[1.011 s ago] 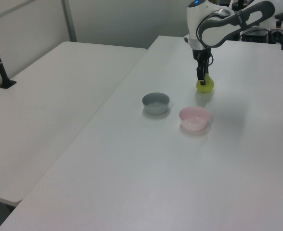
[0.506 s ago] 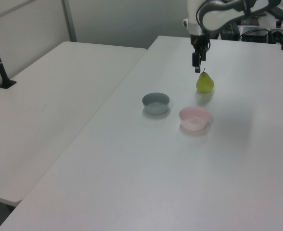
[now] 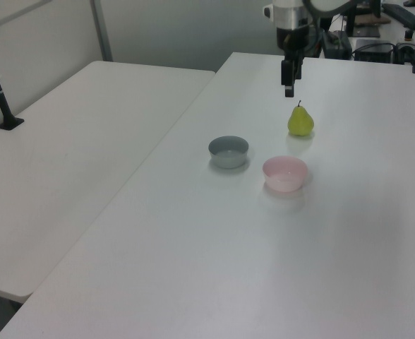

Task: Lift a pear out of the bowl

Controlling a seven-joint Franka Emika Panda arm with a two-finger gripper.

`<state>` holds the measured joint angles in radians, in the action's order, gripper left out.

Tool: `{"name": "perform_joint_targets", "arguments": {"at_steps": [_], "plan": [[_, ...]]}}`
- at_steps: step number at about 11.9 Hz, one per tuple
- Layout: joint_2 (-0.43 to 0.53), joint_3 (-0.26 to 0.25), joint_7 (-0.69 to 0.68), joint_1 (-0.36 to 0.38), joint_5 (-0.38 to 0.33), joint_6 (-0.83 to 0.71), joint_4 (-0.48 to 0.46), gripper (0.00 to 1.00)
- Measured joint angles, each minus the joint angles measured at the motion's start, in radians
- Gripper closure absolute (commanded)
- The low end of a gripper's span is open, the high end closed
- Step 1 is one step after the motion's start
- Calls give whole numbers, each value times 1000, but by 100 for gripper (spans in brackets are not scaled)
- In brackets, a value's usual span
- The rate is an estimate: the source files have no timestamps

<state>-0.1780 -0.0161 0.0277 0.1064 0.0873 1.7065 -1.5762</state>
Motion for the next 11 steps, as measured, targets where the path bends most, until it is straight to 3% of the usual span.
{"name": "perform_joint_targets", "arguments": {"at_steps": [5,11], "plan": [[100,-12,20,15,-9,-54,-3,0],[103,-34,33,12,-9,-55,-7,0]]}}
